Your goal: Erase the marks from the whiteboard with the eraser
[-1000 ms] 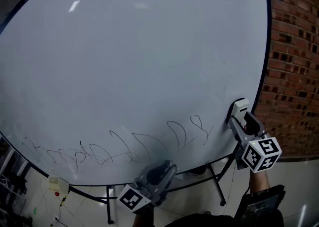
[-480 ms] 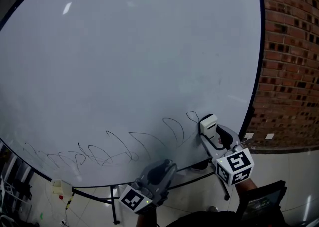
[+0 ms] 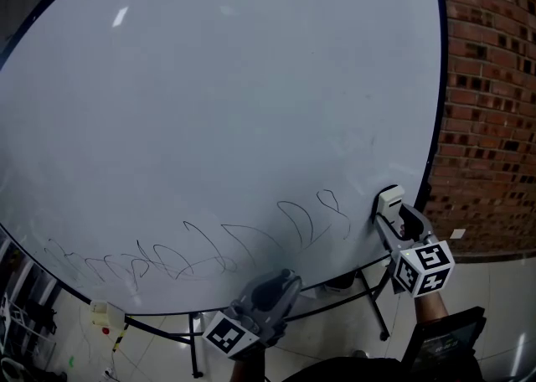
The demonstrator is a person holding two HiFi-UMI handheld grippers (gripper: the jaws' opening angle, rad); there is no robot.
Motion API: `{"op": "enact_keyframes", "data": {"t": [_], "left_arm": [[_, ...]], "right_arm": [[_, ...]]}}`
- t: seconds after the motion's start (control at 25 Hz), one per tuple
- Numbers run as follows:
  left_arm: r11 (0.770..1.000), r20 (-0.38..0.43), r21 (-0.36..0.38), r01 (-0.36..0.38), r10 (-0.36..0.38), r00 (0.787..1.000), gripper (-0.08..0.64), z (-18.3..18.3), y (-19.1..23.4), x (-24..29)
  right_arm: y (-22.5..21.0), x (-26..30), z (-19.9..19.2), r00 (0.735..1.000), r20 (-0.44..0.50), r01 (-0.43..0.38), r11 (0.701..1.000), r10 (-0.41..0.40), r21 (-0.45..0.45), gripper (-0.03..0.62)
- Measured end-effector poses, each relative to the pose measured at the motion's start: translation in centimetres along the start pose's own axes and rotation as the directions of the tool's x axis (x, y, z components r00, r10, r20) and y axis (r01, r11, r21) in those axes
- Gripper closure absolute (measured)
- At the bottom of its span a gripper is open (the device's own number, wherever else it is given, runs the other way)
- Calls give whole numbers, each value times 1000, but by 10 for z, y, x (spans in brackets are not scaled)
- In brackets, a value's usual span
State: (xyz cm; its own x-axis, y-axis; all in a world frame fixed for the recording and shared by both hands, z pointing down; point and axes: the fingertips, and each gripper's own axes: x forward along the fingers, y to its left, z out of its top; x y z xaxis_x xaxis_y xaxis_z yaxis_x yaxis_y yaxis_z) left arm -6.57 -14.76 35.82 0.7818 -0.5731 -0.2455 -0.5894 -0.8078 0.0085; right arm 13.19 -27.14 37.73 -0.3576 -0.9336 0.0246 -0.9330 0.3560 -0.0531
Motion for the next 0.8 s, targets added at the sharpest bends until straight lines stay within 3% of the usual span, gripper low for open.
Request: {"op": "enact_keyframes", "data": {"t": [0.36,0.68,0.8], "left_arm": [[1000,-10,7,-23,23,1000,497,0,3,-8],[1000,-7,12,-27,27,1000,497,1,3,-12],[1000,-8,9,-29,29,1000,497,1,4,-11]], "right_arm": [[2,1,-6,1000,16,12,1000,-13,22,365],[87,11,-49,984,-92,-158,987,155,-22,365],[102,13,-56,976,-112,-191,980,185,-51,365]]}}
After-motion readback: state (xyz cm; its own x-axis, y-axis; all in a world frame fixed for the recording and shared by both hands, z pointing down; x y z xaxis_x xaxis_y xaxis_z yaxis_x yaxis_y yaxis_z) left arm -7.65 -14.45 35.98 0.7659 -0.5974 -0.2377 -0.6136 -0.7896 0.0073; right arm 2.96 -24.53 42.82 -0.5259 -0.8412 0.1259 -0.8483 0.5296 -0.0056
